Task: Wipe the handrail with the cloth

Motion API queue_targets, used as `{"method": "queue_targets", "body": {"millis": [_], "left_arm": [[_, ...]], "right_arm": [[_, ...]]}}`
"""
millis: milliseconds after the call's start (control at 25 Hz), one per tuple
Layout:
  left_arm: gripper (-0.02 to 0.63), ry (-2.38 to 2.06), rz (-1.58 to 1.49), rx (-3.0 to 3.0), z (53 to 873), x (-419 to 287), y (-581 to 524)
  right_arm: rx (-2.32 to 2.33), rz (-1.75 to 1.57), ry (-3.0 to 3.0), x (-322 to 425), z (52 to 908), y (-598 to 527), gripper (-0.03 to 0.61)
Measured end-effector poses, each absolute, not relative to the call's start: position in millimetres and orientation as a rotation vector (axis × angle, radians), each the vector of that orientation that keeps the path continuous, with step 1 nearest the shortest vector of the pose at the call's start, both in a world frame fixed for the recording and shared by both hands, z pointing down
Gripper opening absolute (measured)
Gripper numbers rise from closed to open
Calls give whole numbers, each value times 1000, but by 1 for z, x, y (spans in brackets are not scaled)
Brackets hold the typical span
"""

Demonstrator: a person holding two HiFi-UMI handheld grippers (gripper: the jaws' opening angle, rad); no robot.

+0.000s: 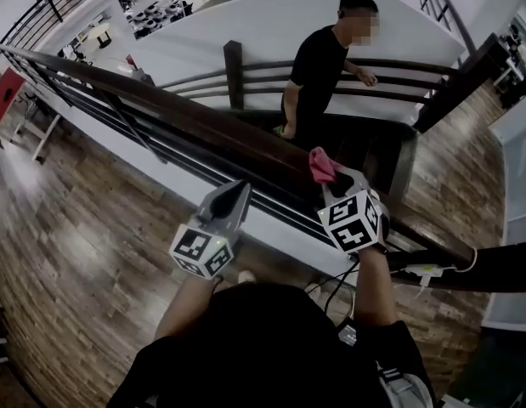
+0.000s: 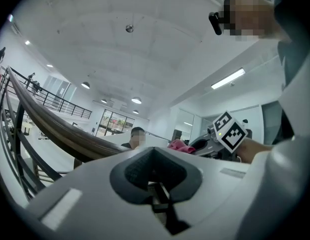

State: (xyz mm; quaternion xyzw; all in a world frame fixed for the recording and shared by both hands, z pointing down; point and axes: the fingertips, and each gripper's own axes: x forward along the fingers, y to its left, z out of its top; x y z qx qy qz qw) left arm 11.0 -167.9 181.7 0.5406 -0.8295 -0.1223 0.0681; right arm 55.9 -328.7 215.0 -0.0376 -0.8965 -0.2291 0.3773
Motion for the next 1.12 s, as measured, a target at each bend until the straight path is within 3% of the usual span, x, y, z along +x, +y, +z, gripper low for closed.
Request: {"method": "queue_targets", "body": {"millis": [1120], "left_arm": [[0,-2614,-381,1448,182,-79,-67]], "right_arm": [[-244,-660,-2282,-67,219,-238,54]]}}
